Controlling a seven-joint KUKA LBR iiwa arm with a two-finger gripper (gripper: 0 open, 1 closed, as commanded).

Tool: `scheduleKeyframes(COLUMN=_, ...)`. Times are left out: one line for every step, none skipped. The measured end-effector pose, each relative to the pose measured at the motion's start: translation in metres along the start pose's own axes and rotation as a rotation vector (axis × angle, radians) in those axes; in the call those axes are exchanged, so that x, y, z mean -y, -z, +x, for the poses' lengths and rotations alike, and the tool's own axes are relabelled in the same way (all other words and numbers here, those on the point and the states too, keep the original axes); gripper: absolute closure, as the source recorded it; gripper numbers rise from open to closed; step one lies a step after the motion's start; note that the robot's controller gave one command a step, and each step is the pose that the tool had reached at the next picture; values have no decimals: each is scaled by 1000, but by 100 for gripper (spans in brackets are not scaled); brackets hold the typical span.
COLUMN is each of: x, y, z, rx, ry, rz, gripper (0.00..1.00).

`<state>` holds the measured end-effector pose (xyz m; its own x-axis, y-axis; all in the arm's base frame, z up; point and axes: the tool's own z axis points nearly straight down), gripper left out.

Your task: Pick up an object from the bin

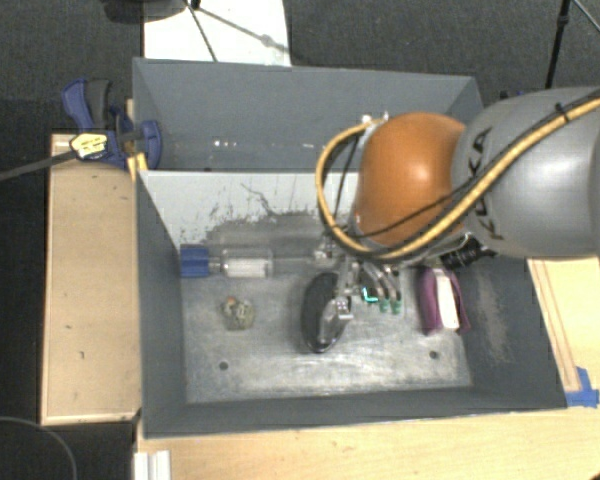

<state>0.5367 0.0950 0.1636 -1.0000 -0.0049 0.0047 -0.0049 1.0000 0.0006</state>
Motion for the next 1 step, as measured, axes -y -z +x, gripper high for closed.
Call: scheduleKeyframes(x=19, y=-92, z=9, rx=12, ry=-263, rz=-4, gripper=0)
